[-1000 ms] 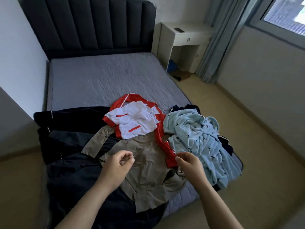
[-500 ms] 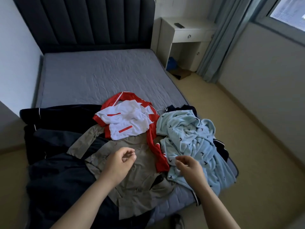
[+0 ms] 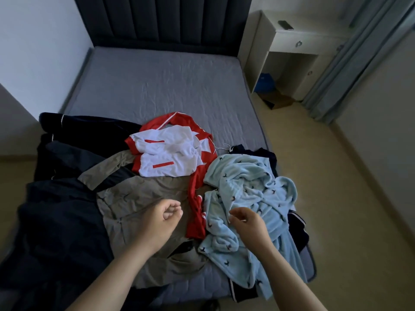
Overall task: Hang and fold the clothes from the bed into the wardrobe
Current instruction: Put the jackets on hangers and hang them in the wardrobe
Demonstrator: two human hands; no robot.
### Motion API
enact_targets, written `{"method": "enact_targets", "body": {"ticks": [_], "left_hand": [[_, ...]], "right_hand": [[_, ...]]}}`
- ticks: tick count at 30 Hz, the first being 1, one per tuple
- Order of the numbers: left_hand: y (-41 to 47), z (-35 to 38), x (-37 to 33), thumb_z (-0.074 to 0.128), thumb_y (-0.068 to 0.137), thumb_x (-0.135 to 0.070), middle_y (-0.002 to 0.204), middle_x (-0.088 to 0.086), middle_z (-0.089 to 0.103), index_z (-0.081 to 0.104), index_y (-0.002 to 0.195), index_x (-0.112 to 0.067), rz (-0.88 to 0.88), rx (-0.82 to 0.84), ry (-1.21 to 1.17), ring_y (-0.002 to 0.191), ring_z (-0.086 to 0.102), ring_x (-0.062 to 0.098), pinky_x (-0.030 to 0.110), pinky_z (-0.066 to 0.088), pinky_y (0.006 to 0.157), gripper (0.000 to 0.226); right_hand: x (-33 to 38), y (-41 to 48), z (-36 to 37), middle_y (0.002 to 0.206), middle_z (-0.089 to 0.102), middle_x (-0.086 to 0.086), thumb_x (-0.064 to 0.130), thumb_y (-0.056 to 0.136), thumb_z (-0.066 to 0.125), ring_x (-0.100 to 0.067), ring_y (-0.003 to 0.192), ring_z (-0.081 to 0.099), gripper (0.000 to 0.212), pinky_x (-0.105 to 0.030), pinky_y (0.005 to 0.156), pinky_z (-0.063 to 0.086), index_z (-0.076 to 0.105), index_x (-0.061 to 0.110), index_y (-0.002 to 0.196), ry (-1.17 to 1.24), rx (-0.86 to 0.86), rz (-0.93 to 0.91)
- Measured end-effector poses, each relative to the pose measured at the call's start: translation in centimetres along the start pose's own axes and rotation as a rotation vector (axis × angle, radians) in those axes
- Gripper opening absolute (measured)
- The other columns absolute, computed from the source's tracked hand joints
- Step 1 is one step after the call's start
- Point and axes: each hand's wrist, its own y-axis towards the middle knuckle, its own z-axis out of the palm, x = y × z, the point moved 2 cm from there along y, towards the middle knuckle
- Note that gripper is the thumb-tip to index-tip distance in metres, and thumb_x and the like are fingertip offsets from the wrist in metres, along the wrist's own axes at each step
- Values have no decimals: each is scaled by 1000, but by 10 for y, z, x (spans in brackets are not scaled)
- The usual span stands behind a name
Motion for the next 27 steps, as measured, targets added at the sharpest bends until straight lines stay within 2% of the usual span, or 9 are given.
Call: {"method": "enact_targets", "body": {"ticks": [3, 7, 12, 14, 16, 18, 22, 24, 27], "left_hand": [[5, 12, 4, 61, 91, -16, 101, -5, 66, 64, 108, -16, -37, -27, -3, 96, 62, 6, 24, 49, 87, 17], [24, 22, 14, 62, 90, -18, 98, -10, 66, 64, 105, -21, -54, -36, -5, 93, 63, 3, 22, 49, 83, 15], [52, 26, 46, 62, 89, -19, 96, -10, 66, 64, 102, -23, -94, -13, 13, 93, 64, 5, 30, 53, 86, 13], [65, 30, 59, 62, 89, -18, 96, -10, 67, 64, 101, -23, -97, -25, 25, 92, 64, 4, 23, 51, 82, 13], [84, 36, 68, 62, 90, -20, 97, -12, 65, 63, 102, -24, -89, -28, 38, 89, 61, -3, 7, 45, 72, 13], [107, 42, 79, 60, 91, -22, 96, -16, 62, 61, 104, -26, -88, -24, 62, 86, 57, -9, 1, 41, 65, 13], [144, 54, 103, 61, 91, -20, 97, -13, 64, 62, 107, -23, -96, -46, 52, 91, 60, -3, 8, 44, 75, 16], [167, 68, 121, 62, 90, -18, 96, -12, 65, 62, 107, -21, -108, -62, 57, 93, 62, 1, 14, 46, 80, 18], [205, 97, 157, 65, 89, -18, 95, -12, 66, 63, 105, -22, -116, -83, 78, 93, 63, 3, 18, 49, 82, 17]], "right_hand": [[-5, 15, -3, 93, 65, 8, 23, 92, 61, -2, 75, 59, 19, -8, 54, 42, 66, 19, 110, -66, 59, -27], [-10, 37, -3, 97, 67, 7, 25, 92, 60, -4, 86, 61, 21, -14, 67, 44, 66, 19, 111, -123, 94, -50], [-18, 68, 21, 97, 67, 6, 24, 93, 59, -2, 84, 61, 20, -12, 65, 44, 66, 20, 111, -158, 109, -33], [-23, 84, 33, 96, 66, 8, 24, 93, 59, -2, 82, 61, 20, -11, 64, 44, 66, 20, 111, -172, 121, -27], [-24, 107, 40, 95, 66, 9, 24, 93, 59, -1, 82, 60, 20, -10, 63, 42, 66, 19, 111, -190, 128, -37], [-27, 135, 52, 90, 66, 11, 23, 93, 59, -1, 78, 60, 18, -7, 59, 40, 66, 19, 109, -218, 131, -61], [-35, 185, 73, 100, 66, 9, 23, 93, 59, -1, 88, 59, 22, -8, 69, 40, 66, 19, 114, -216, 128, -109], [-46, 219, 86, 101, 66, 9, 23, 93, 58, 2, 87, 57, 23, -7, 68, 39, 66, 21, 114, -210, 116, -129], [-71, 276, 107, 104, 67, 7, 22, 92, 58, -3, 92, 60, 24, -12, 73, 43, 65, 20, 115, -202, 107, -156]]}}
